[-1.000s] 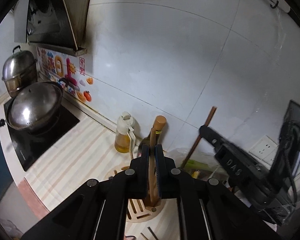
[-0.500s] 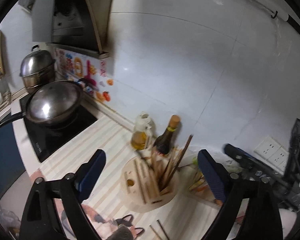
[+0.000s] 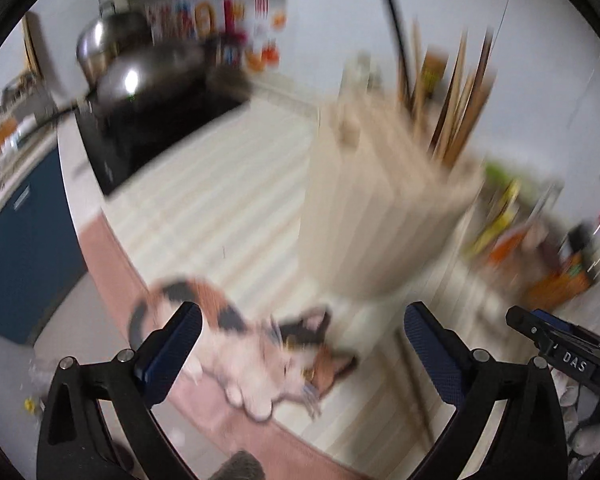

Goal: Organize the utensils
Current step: 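Move both grippers back down toward the last chopsticks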

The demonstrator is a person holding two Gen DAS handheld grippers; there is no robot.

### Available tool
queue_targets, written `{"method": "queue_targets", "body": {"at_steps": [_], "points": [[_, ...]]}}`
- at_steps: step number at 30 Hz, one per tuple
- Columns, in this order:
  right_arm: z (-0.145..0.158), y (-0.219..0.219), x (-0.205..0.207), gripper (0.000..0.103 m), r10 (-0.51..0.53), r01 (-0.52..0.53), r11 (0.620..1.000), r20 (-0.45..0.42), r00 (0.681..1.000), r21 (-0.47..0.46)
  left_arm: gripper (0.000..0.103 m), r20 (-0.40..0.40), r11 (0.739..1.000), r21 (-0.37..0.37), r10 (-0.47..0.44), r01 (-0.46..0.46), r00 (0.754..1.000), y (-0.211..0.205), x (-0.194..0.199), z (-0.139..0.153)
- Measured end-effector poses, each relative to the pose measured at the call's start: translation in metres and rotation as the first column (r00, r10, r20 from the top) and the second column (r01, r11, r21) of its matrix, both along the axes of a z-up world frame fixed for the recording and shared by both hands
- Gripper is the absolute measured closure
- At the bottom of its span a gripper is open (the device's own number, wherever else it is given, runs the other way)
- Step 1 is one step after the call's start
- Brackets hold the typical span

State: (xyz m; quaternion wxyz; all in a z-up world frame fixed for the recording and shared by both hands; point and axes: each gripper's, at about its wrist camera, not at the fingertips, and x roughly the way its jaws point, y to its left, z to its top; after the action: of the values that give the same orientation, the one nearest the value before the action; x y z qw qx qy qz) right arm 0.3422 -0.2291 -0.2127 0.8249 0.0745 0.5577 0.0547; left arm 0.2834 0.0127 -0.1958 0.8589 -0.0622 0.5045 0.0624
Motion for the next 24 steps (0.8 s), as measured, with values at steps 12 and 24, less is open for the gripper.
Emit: {"method": "queue_targets", "body": {"at_steps": [12,24], "points": [[-0.101,0.049,-0.023,0.049,0.145,-0.167,0.982,-0.211,0.967,-0.087,0.000,-0.280,0.999,0.023,0.029,-0.023,0.960,-0.006,-0.019,-0.133],[-0.129,0.068,-0.032,0.097,0.204,-0.259,0.940,-0.242,0.949,-0.222,0.000,-0.328,0.999,0.033,0.020,-0.010,0.944,-0.012,-0.028,-0.156]]}}
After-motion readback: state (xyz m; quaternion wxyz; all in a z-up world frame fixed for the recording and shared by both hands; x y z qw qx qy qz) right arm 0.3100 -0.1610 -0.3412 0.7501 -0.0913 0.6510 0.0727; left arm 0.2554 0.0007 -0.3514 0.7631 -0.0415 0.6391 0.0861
